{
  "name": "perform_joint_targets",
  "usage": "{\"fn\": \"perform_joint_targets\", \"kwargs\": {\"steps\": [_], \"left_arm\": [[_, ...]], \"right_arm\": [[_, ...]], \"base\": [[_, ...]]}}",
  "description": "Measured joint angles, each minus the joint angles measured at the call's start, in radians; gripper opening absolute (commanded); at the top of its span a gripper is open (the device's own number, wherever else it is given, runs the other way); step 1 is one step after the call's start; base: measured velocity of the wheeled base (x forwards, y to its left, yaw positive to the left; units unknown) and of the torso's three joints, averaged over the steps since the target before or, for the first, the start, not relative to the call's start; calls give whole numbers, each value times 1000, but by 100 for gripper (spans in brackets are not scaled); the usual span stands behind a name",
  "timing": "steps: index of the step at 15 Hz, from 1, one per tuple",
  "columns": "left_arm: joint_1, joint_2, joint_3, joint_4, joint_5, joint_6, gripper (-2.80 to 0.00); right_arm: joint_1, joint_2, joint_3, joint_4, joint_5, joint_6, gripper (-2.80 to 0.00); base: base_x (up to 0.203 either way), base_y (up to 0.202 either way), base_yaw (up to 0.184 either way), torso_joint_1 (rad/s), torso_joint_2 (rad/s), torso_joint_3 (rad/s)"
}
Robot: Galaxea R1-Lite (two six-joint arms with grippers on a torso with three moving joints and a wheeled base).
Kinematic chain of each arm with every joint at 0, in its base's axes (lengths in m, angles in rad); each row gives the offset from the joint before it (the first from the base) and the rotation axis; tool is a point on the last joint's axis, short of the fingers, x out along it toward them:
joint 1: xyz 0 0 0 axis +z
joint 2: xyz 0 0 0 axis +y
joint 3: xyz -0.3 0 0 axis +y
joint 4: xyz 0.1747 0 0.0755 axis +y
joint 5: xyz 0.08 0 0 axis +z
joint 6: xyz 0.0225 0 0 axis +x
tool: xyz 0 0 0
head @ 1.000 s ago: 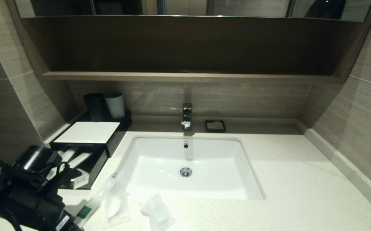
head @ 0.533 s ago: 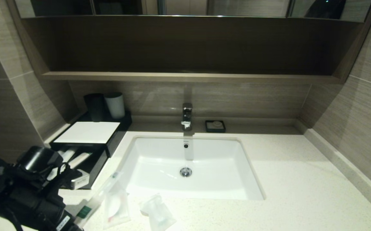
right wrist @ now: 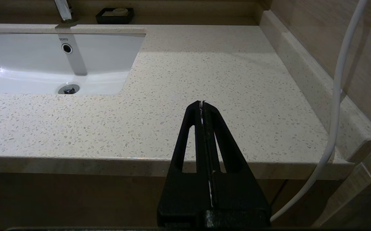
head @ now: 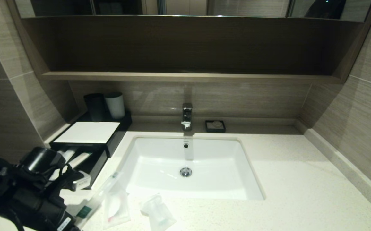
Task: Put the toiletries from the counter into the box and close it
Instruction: Pick up the bathroom toiletry
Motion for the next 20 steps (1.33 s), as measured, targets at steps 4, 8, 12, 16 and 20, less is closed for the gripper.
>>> {"fn": "perform_joint_targets", "kwargs": {"steps": [4,8,12,16,20], "left_arm": [[-2,6,0,0,0,-2,0],[-2,7,1,0,-1,-2,-280],[-2,9,1,-2,-3,-3,-280],[-1,16,-3,-4,-4,-3,-280],[-1,14,-5,-2,-5,-3,-280]], "right_arm": [[0,0,0,0,0,0,-280],[0,0,0,0,0,0,-280],[0,0,0,0,0,0,-280],[0,0,0,0,0,0,-280],[0,0,0,0,0,-1,-280]], "base": [[0,0,0,0,0,0],[0,0,0,0,0,0],[0,0,0,0,0,0],[0,0,0,0,0,0],[0,0,0,0,0,0]]}}
